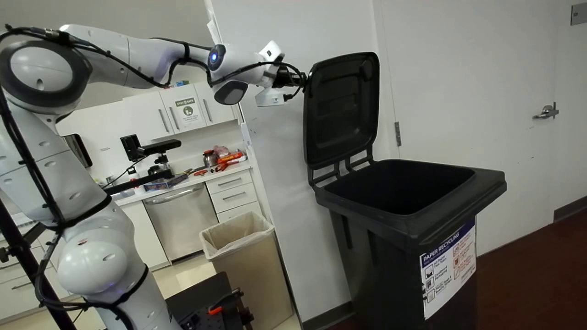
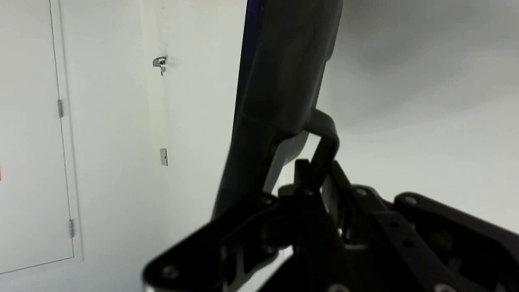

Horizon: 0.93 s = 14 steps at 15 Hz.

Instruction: Open the lid of the rubbish bin.

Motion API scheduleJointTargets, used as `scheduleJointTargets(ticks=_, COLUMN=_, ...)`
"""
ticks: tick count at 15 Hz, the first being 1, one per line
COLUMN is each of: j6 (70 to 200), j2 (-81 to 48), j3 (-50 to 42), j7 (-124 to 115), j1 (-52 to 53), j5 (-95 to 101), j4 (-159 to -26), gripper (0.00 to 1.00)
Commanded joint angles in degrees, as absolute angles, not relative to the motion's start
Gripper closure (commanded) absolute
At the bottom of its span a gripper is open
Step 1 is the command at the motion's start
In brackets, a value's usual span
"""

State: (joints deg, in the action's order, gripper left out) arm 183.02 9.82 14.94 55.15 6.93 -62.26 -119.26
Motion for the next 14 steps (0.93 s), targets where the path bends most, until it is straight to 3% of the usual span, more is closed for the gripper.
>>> scheduleJointTargets(ticks=1, j6=184.5, j2=8.0, j3=19.1, j7=51.0, j1=3.7, j5=-53.3, j4=-121.5, gripper=0.63)
scheduleJointTargets(ticks=2, j6=184.8, j2=8.1, j3=20.2, j7=49.7, j1=2.6, j5=-50.9, j4=-122.2, gripper=0.61)
scheduleJointTargets(ticks=5, j6=185.3, j2=9.0, j3=16.7, j7=38.3, j1=5.4, j5=-33.7, j4=-125.7, gripper=0.40)
scheduleJointTargets(ticks=6, j6=184.2, j2=9.5, j3=22.9, j7=39.7, j1=-0.9, j5=-34.6, j4=-125.5, gripper=0.31)
scheduleJointTargets(ticks=10, j6=182.5, j2=11.8, j3=32.1, j7=34.9, j1=-10.5, j5=-25.7, j4=-127.3, gripper=0.02)
scheduleJointTargets(ticks=14, j6=179.8, j2=15.0, j3=42.0, j7=31.3, j1=-19.4, j5=-19.6, j4=-126.0, gripper=0.00)
